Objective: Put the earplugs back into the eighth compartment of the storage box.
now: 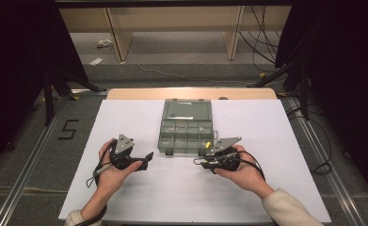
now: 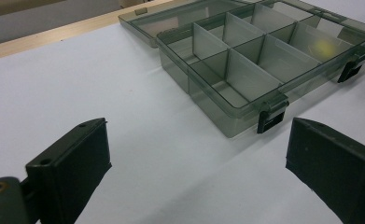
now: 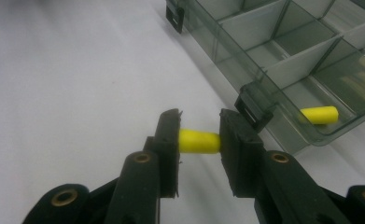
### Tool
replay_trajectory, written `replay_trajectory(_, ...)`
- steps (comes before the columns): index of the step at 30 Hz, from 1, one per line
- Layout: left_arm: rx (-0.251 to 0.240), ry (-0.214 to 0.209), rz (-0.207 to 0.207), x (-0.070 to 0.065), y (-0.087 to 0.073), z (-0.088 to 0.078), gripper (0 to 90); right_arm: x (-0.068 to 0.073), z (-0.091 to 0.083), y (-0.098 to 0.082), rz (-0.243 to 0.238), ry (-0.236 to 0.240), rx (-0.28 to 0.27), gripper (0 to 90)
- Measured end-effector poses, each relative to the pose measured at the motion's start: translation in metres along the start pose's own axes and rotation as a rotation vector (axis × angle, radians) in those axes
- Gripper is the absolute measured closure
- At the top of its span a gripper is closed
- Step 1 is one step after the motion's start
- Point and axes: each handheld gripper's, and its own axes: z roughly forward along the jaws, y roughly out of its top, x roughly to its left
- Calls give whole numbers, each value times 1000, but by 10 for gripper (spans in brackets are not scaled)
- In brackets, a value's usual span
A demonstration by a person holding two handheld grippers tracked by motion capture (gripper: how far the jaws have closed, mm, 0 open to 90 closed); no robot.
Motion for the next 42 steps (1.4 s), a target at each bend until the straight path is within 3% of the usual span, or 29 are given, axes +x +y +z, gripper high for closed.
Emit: replay_trajectory(42,1,1,7,0,0,0,57,-9,-10,7,10,-37,-59,698)
